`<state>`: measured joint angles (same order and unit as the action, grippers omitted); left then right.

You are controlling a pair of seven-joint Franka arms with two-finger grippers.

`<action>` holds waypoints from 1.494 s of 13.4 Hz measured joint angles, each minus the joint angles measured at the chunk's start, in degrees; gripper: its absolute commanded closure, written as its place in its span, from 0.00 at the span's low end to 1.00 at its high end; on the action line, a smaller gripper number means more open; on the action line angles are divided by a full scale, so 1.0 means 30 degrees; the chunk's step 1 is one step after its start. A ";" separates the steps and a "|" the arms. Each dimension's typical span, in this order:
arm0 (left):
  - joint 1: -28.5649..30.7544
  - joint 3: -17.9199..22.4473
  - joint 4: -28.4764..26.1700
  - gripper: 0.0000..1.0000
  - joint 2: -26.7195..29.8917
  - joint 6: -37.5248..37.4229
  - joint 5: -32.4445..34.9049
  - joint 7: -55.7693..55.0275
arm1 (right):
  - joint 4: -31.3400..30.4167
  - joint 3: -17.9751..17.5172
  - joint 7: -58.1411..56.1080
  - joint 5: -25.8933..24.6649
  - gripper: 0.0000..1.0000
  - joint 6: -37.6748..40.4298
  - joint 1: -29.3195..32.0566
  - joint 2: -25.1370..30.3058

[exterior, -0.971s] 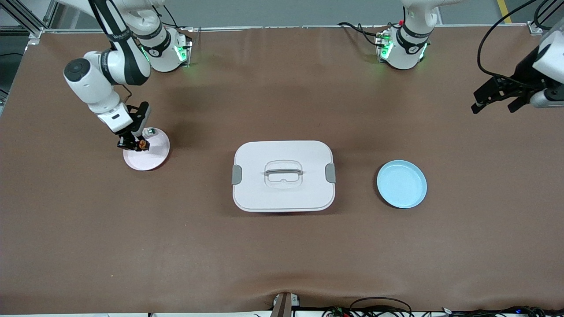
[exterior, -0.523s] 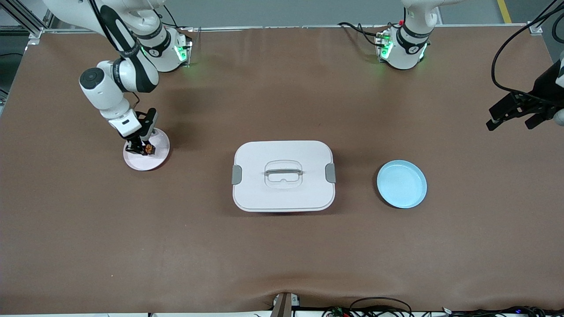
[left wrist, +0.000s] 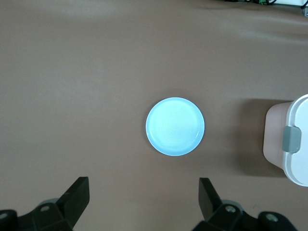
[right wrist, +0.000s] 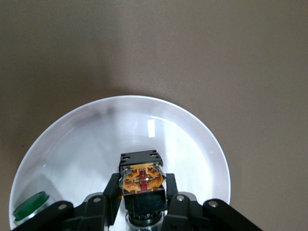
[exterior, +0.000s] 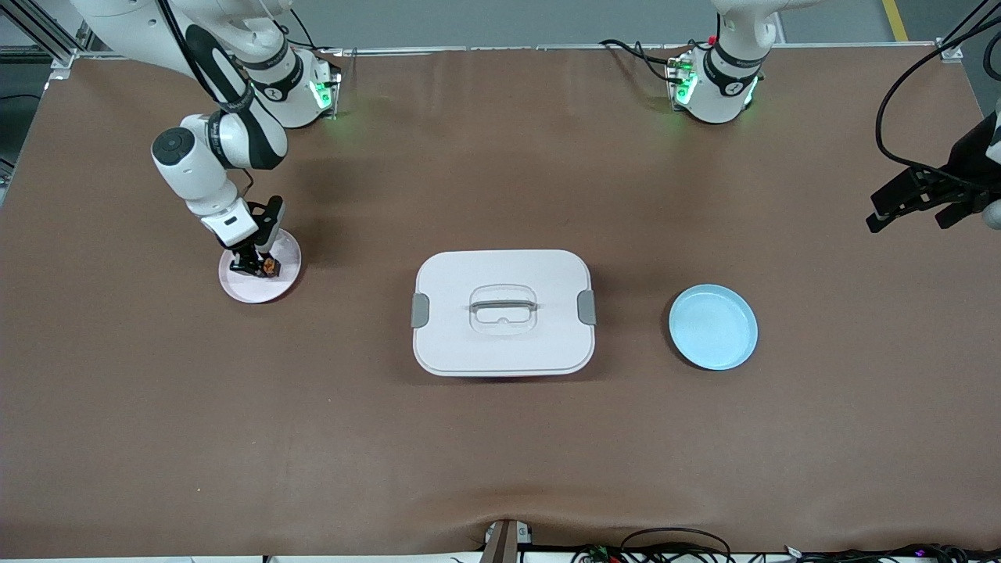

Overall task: Transfer orange switch to right arm and place
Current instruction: 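Lower the switch onto the pink plate and open the right gripper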

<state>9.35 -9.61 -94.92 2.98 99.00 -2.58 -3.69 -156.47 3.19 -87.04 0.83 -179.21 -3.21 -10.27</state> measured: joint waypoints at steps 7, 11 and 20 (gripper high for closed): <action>-0.0003 -0.0008 0.0022 0.00 0.0000 -0.0063 0.0007 0.0000 | 0.0039 -0.0066 0.0008 0.0001 1.00 -0.0015 0.0000 -0.0071; -0.0199 0.0018 0.0022 0.00 0.0000 -0.0081 0.0029 0.0000 | 0.0127 -0.0185 0.0015 0.0001 1.00 -0.0072 -0.0012 -0.0115; -0.1762 0.1562 0.0149 0.00 0.0000 -0.0462 0.0343 0.0000 | 0.0523 -0.0210 0.0810 0.0029 0.00 -0.0052 -0.0013 -0.0214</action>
<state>4.07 -4.92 -94.48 2.98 97.61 -1.55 -3.69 -154.91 2.56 -84.61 0.92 -179.37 -3.25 -10.92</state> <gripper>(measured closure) 0.000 0.004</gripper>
